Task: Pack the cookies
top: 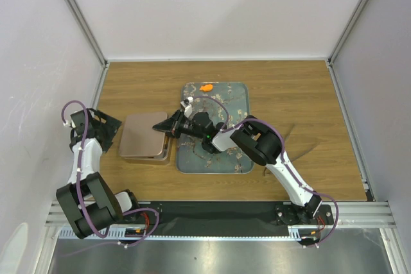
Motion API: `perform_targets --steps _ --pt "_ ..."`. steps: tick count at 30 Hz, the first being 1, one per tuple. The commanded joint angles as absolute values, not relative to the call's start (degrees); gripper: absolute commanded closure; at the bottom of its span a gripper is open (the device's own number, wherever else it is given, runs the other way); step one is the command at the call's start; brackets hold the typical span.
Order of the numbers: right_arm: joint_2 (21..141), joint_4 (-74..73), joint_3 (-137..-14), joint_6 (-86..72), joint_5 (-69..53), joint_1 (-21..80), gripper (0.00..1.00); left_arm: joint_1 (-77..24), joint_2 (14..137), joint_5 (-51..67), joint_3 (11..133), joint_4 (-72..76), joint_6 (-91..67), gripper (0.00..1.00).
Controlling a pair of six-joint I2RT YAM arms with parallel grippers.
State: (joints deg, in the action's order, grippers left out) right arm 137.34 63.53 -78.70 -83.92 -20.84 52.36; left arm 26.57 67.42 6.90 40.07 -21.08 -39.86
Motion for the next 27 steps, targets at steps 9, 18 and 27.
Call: perform_targets --steps 9,18,27 --pt "137.37 64.86 -79.98 -83.85 -19.69 51.68 0.96 27.07 68.64 8.17 39.81 -18.37 -38.06 0.1" --pt "136.32 66.53 -77.61 -84.38 -19.78 50.8 0.88 26.63 69.43 8.35 39.73 -18.28 -38.23 0.11" --pt "135.18 67.67 -74.97 -84.46 -19.86 50.01 0.81 26.63 69.87 8.35 39.73 -18.46 -38.14 0.12"
